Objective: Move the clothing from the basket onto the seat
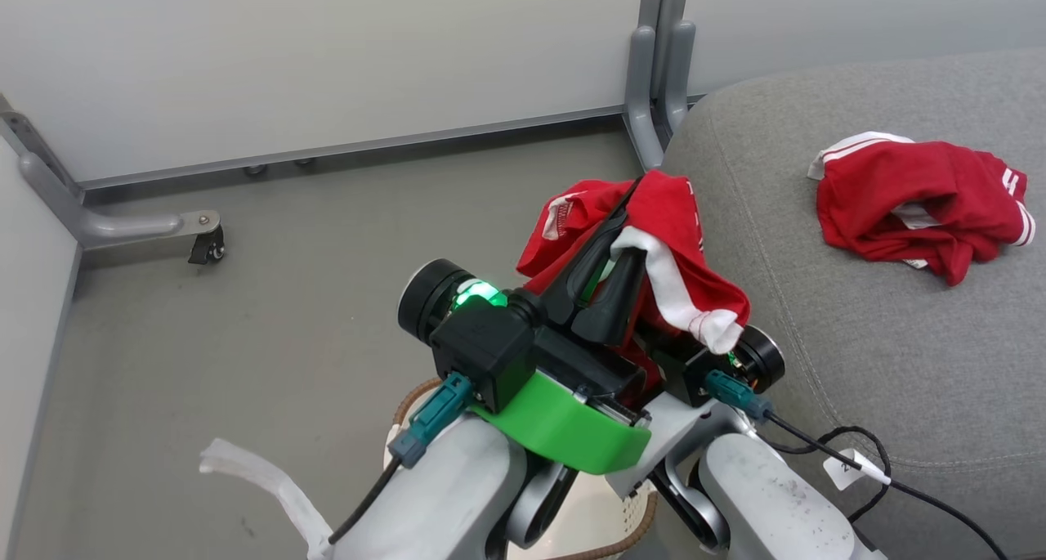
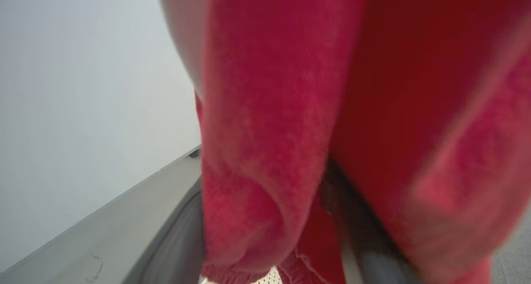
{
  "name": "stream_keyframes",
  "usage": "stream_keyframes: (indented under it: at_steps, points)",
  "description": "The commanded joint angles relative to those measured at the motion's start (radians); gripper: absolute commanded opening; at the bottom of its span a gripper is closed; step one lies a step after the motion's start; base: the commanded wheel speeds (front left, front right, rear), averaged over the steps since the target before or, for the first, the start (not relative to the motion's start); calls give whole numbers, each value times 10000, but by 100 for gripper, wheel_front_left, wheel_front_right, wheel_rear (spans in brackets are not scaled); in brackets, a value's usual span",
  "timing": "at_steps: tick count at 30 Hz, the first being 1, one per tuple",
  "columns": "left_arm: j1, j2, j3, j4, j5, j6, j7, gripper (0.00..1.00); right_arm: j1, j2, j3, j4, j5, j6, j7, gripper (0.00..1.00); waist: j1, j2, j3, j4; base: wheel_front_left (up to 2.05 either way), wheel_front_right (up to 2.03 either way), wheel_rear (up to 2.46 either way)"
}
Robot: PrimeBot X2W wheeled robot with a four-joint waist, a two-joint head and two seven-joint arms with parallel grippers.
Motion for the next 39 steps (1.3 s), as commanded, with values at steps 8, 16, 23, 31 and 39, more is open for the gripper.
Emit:
stream_keyframes:
  at_steps: [8, 16, 23, 31, 39]
  points:
    - [-152, 13, -2, 1, -61, -2, -2, 0, -171, -3, 53, -147, 161, 0, -2, 0, 0, 0, -33, 0, 0, 0, 0]
    - [-70, 13, 298, 168, 97, 25, -2, 0, 88, -3, -76, -232, 224, 0, -2, 0, 0, 0, -35, -64, 0, 0, 0]
    - [126, 13, 692, 550, 266, -9, -2, 0, 234, -3, -120, -577, 382, 0, -2, 0, 0, 0, -58, -159, 0, 0, 0]
    - [319, 14, 1292, 1002, 494, -190, -2, 0, 441, -4, -328, -1161, 470, 0, -2, 0, 0, 0, -62, -249, 0, 0, 0]
    - [400, 14, 1548, 1051, 526, -318, -2, 0, 553, -3, -638, -1254, 347, 0, -2, 0, 0, 0, -78, -226, 0, 0, 0]
